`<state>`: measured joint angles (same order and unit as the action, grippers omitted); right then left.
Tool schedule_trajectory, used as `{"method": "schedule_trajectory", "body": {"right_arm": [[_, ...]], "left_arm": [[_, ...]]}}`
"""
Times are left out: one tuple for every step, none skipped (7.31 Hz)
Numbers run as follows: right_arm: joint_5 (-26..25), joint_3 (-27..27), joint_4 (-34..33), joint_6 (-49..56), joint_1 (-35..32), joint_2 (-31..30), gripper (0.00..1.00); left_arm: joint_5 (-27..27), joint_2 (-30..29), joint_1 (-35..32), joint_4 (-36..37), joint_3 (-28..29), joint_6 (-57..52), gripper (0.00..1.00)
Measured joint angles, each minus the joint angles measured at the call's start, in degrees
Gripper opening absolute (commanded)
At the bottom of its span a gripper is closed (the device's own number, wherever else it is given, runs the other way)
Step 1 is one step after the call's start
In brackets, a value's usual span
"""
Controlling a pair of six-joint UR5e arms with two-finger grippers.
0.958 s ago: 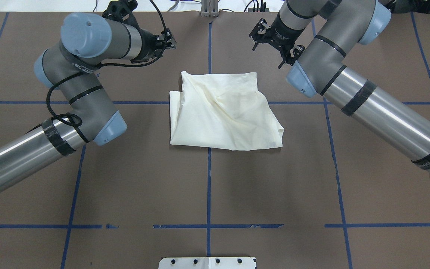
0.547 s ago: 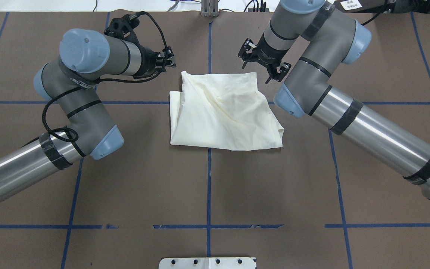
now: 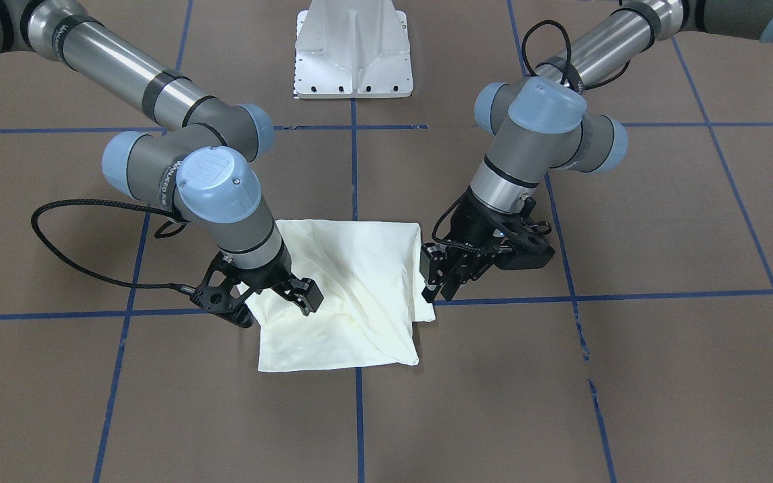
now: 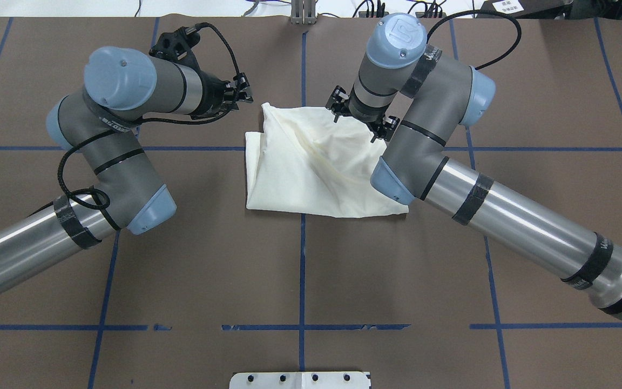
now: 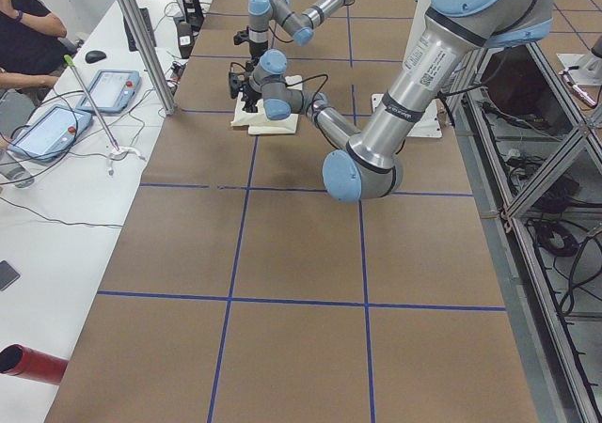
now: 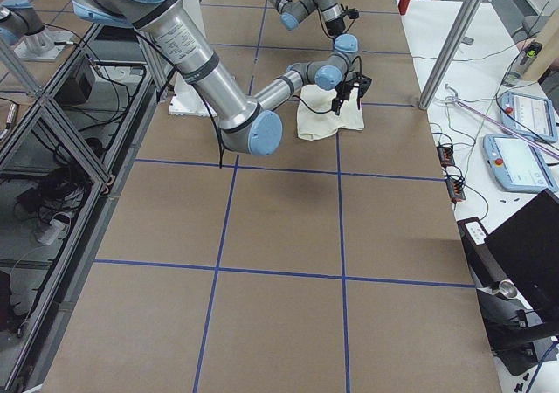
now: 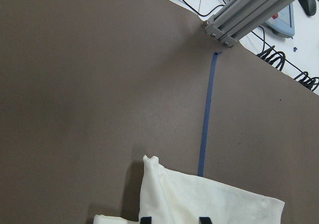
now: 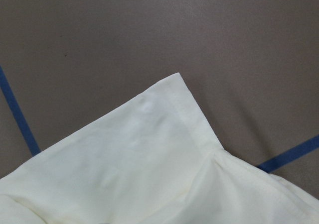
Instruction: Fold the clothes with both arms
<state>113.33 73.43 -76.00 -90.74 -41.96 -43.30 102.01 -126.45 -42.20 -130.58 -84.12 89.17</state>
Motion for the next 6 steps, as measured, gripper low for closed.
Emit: {"method": "schedule_trajectory", "body": {"right_arm": [[-0.93, -0.03, -0.04, -1.46, 0.69, 0.20, 0.96], [-1.96, -0.13, -0.14, -2.65, 1.30, 0.18, 0.91], [-3.56, -0.24, -0.29, -4.51, 1.64, 0.08, 0.79], [-4.81, -0.48, -0.35, -6.79, 1.74, -0.08, 0.65], [-5.37, -1.14, -0.26, -8.23, 1.75, -0.27, 0.49], [-5.59, -2.21, -0.07, -8.74, 1.62, -0.43, 0.22]], "left_arm": [[0.16, 1.32, -0.04, 0.00, -1.55, 0.97, 0.44], [0.24, 2.22, -0.06, 0.03, -2.67, 1.56, 0.44], [0.28, 2.92, -0.13, 0.03, -3.49, 1.93, 0.44], [0.31, 4.08, -0.19, 0.07, -5.37, 2.07, 0.44], [0.35, 5.51, -0.22, 0.28, -8.18, 2.15, 0.44], [0.44, 6.30, -0.24, 0.97, -10.14, 2.18, 0.44]]}}
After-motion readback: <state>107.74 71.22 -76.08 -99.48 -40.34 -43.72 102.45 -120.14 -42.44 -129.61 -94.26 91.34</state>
